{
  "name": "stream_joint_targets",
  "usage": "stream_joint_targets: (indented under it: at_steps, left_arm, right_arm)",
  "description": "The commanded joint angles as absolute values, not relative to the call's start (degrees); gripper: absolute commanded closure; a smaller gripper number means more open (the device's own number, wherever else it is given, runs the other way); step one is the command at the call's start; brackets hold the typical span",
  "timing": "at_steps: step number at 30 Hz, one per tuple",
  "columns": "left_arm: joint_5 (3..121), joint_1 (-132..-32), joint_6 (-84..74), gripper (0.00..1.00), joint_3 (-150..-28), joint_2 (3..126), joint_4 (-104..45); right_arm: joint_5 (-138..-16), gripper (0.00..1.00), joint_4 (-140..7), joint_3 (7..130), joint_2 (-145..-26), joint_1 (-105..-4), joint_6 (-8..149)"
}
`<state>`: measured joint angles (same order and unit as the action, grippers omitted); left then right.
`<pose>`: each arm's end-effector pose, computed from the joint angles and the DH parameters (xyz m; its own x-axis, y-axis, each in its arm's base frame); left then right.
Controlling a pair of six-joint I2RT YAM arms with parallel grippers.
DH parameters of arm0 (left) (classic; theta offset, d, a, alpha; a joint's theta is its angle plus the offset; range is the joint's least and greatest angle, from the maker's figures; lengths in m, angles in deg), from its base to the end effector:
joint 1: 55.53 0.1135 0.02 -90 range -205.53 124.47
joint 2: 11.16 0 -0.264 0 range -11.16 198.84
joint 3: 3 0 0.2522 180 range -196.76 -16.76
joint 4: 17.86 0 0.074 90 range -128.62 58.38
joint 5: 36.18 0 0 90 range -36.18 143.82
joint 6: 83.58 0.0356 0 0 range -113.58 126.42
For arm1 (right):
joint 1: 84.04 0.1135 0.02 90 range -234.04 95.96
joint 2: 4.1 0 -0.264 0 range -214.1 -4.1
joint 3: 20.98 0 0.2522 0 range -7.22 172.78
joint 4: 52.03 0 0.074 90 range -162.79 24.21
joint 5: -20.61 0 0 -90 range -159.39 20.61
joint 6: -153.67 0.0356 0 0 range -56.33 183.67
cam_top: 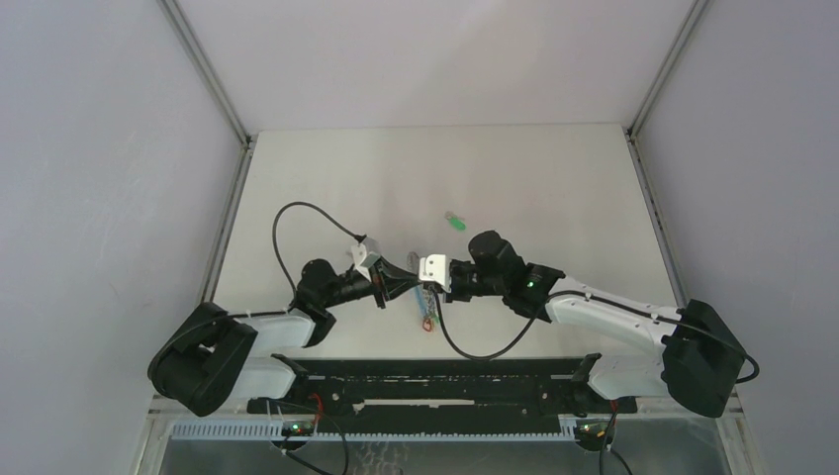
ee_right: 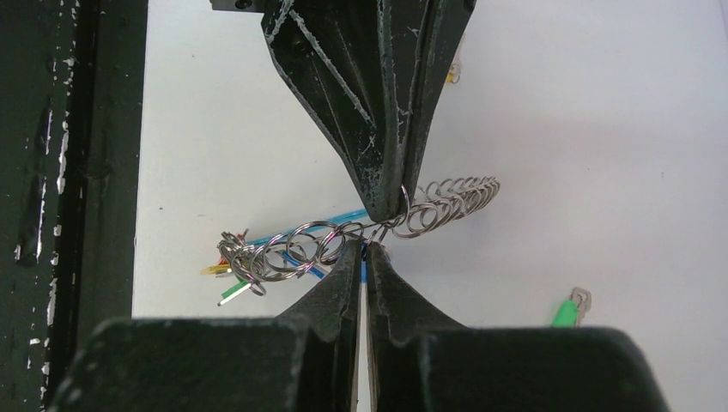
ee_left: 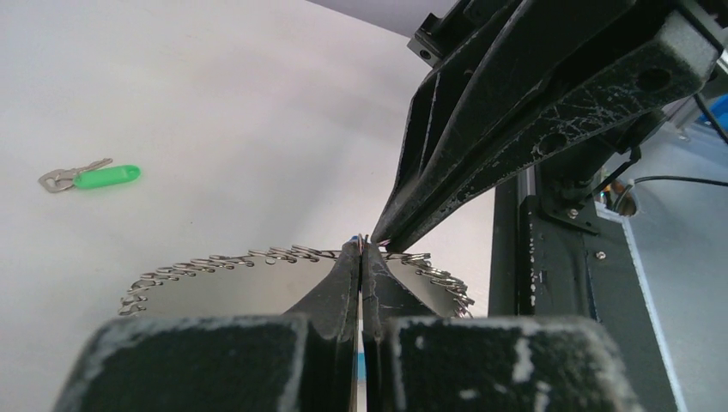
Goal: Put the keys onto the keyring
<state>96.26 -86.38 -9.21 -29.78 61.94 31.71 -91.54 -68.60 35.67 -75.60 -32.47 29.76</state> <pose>0.1744 -0.1322 0.1894 -0.2109 -0.1056 -0.9718 0.9346 0.2696 -0.2321 0.1581 0.2209 0.2435 0.2474 -0.5195 -0.8179 -0.9489 0.0408 -0.3130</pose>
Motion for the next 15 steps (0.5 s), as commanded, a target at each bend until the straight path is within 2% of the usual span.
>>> stream_joint_targets:
  at_steps: [1, 5, 10, 15]
  left_arm:
    - [97.4, -85.4, -14.4, 1.00, -29.7, 62.2, 48.3]
    - [96.2, -85.2, -14.5, 1.00, -29.7, 61.4, 48.3]
    - [95.9, -85.2, -14.6, 1.00, -30.0, 61.6, 48.3]
    - [97.1, -85.2, -13.7, 1.00, -30.1, 62.1, 48.3]
  right_arm:
    - [-90.5, 1.00, -73.0, 37.0, -75.0, -31.7, 28.5]
    - [-88.9, 1.00, -74.0, 37.4, -75.6, -31.6, 28.2]
    - [-89.0, 0.88, -74.3, 37.4, -74.8, -31.9, 28.3]
    - [-99.4, 0.80, -74.3, 37.9, -70.7, -36.5, 30.7]
